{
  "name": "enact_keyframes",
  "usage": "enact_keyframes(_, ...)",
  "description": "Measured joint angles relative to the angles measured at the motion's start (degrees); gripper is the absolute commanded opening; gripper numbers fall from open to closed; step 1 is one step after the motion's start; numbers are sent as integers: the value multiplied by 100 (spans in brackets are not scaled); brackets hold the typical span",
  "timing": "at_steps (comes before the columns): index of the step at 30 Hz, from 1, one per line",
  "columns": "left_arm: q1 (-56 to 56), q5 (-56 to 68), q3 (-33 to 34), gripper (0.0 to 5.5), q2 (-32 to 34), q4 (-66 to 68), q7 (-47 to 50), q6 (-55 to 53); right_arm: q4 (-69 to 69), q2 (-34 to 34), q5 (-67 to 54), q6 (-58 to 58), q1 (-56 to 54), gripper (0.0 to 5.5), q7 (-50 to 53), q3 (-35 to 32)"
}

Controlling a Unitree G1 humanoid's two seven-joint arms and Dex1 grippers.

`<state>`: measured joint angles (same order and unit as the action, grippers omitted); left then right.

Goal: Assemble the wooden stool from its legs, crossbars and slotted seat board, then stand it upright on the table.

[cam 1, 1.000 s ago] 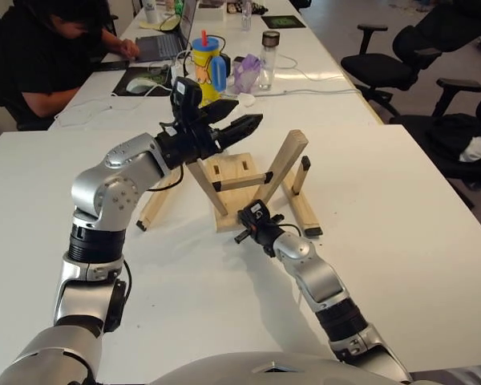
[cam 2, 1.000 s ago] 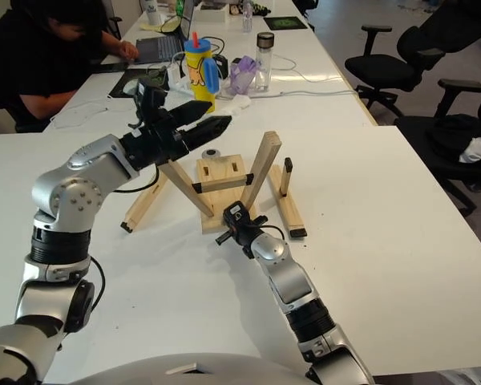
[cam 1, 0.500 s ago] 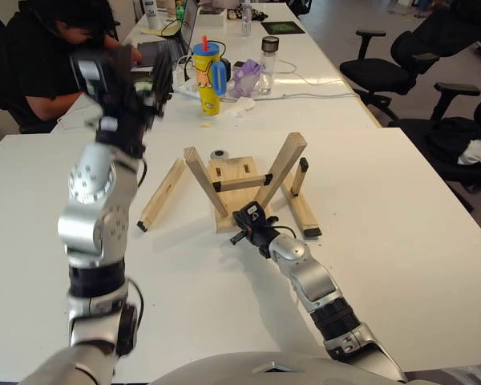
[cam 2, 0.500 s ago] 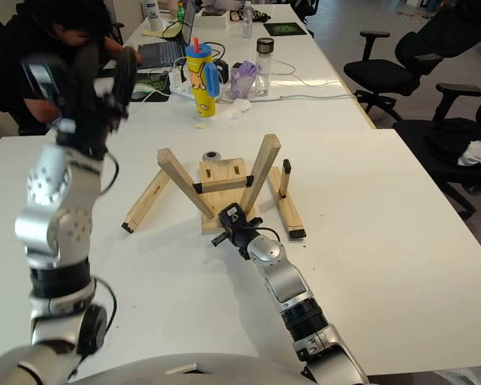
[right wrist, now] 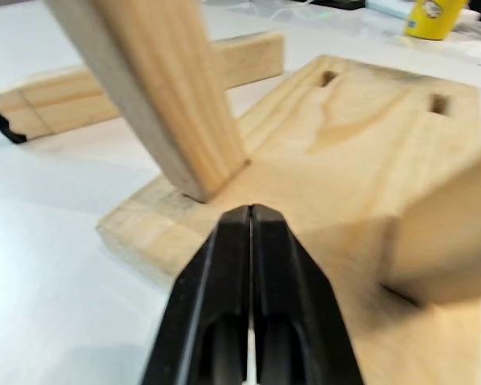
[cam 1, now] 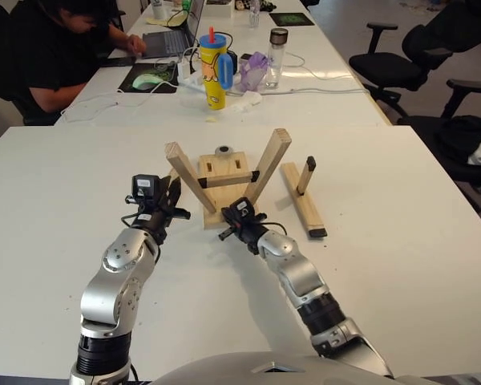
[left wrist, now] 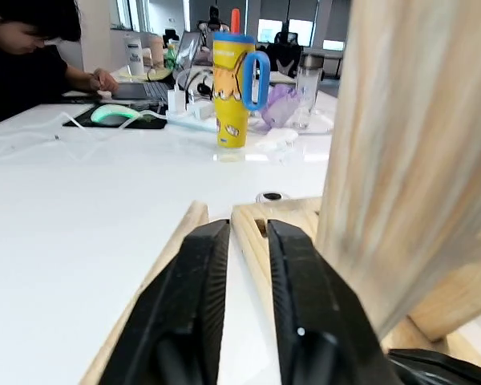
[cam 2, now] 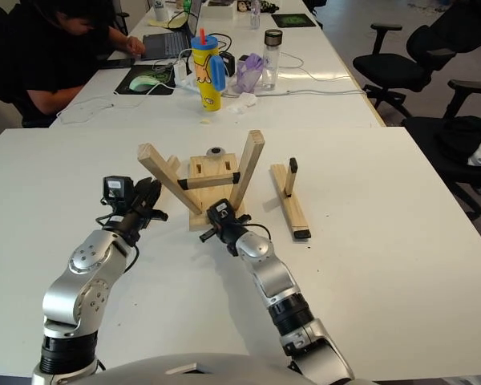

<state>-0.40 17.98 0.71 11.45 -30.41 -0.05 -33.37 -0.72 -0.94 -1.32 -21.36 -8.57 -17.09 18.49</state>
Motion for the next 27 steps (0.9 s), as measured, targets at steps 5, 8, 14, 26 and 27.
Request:
enact_keyframes(5,13,-76,26,3,-108,-97,144,1,-1982,200,-935,-238,808,0,-370,-229)
enact_keyframes(8,13,-326,130,3,-221,-267,423,77,-2870,731,-1323,-594,1372,0,-413,-1117)
enact_keyframes(14,-79,-759,271,3,-320,-285,685,340,-2631,992,-1037,-258,740,0,587,-2465)
enact_keyframes(26,-637,-1870,-933,3,308,237,71,-81,-1917,707,-879,-646,-502,0,421,-1143)
enact_keyframes(27,-641,-1883,-888,3,375,325,-35,-132,-1941,769,-940,-759,-329,0,293,-1055)
